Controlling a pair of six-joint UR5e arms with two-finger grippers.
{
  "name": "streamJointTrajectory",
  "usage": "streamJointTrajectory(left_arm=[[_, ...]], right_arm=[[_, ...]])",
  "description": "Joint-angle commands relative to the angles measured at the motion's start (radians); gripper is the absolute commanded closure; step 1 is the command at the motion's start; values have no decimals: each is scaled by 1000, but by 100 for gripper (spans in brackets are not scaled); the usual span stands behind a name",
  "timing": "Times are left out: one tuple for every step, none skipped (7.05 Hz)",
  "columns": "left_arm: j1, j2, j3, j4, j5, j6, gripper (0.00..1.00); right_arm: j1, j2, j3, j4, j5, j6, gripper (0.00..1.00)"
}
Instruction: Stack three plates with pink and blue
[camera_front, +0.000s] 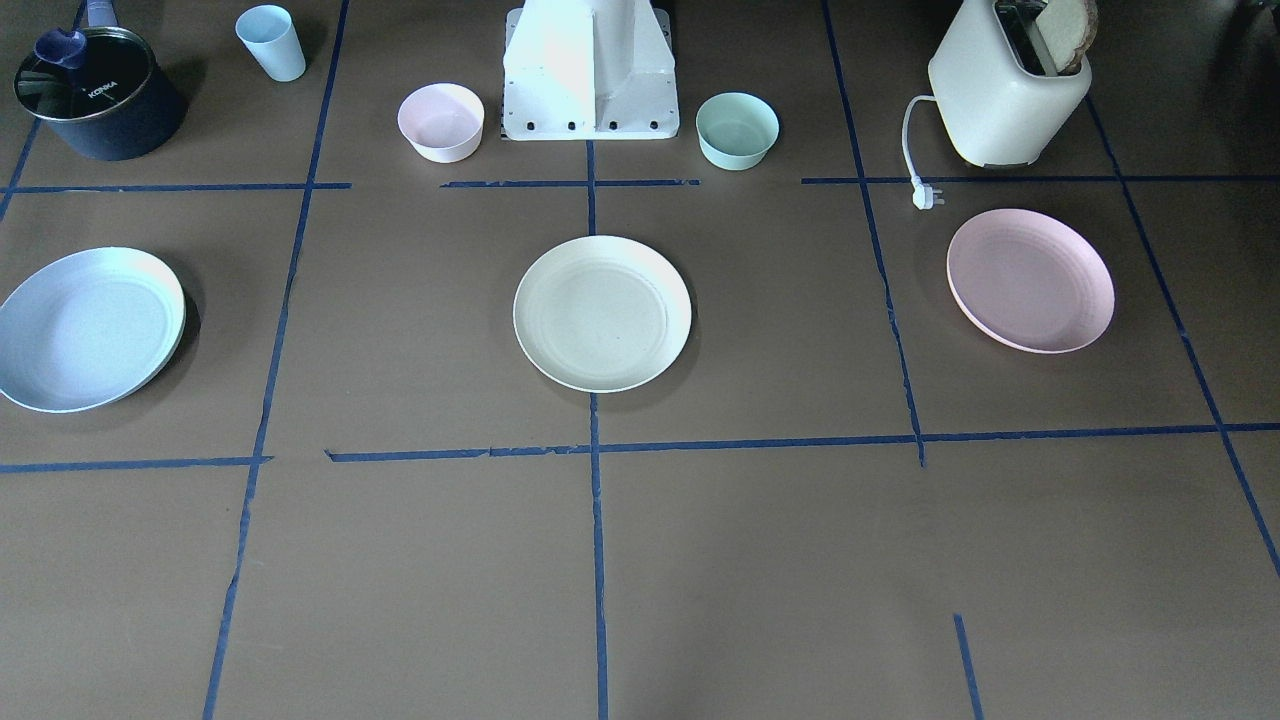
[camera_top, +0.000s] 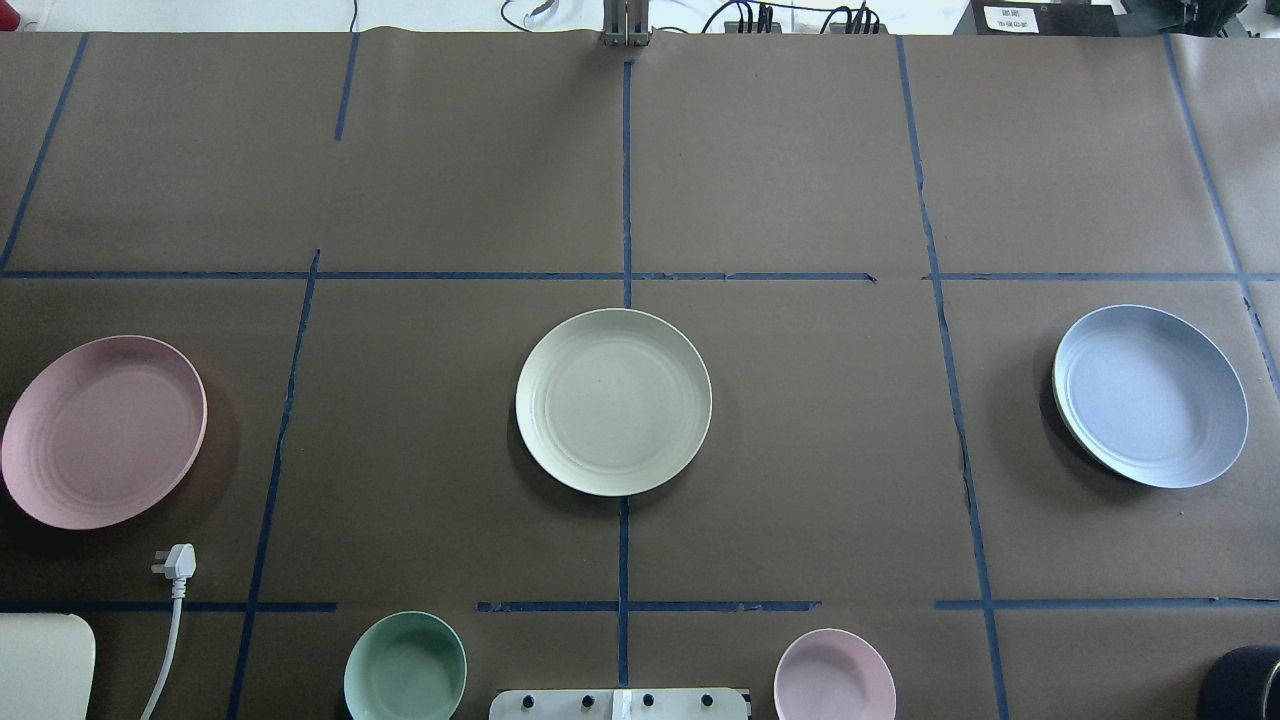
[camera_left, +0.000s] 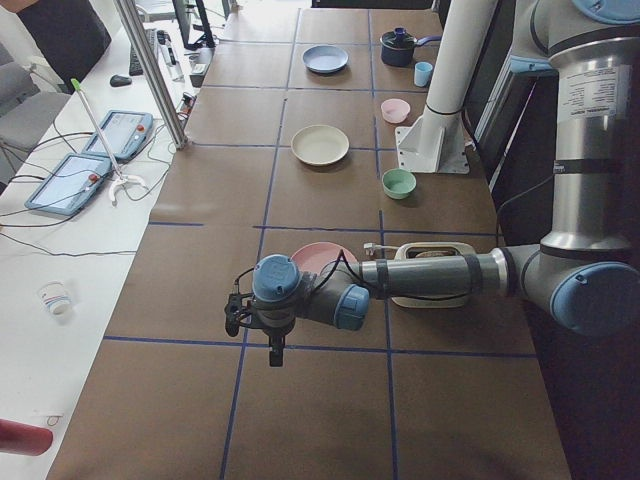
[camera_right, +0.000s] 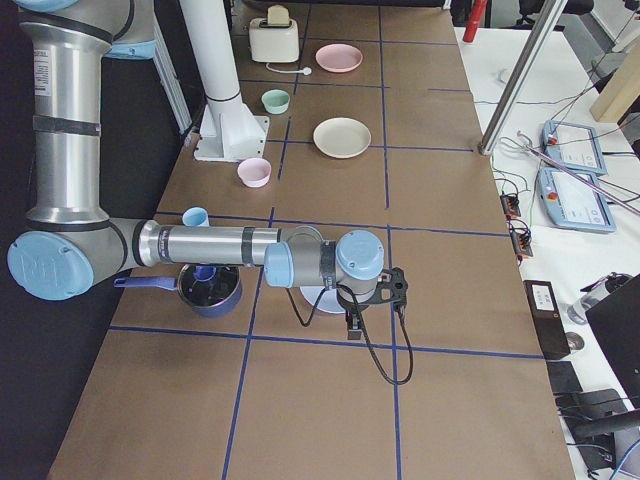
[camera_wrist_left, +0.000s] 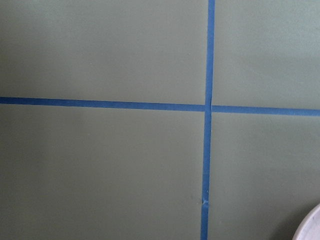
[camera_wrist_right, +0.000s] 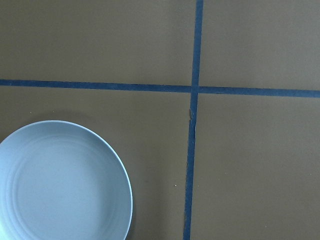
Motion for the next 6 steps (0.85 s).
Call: streamJointTrajectory(left_arm=[[131, 37, 30, -208, 1, -218, 0], [186, 49, 54, -317, 3, -317, 0], [234, 55, 79, -424, 6, -417, 0], [275, 56, 82, -468, 9, -486, 0], [306, 56, 82, -471, 9, -492, 0], [320, 56, 81, -473, 9, -493, 0]], right_arm=[[0, 19, 1, 0, 1, 1, 0], [0, 31, 1, -1, -1, 1, 0], [0, 30, -7, -1, 1, 1, 0], [0, 27, -4, -1, -2, -1, 0], [0, 24, -4, -1, -2, -1, 0], [0, 19, -4, -1, -2, -2, 0]])
